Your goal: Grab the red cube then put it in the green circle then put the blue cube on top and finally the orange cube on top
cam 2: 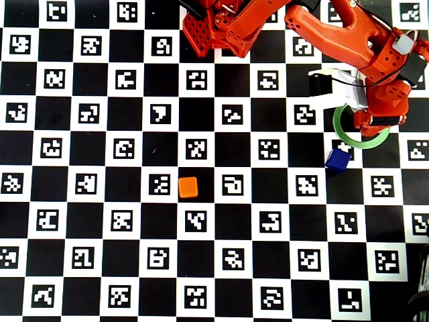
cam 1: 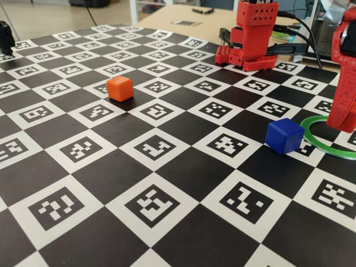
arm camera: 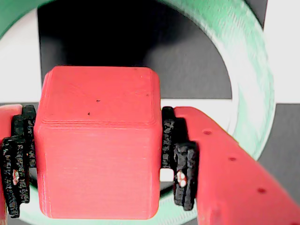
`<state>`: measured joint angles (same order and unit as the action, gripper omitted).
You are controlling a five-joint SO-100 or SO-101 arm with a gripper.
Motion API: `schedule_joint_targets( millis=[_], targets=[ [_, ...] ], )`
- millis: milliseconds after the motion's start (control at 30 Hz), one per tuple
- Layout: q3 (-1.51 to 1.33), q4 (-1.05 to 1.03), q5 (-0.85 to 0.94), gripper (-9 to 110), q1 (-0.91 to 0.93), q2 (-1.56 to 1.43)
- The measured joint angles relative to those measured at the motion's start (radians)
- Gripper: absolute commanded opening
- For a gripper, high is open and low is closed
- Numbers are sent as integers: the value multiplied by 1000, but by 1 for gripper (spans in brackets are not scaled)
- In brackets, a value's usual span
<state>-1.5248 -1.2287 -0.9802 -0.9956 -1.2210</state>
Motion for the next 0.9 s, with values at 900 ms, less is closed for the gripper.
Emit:
schedule_joint_targets(
  millis=[900],
  targets=[
    [-26,21,-32,28,-40,18]
  ],
)
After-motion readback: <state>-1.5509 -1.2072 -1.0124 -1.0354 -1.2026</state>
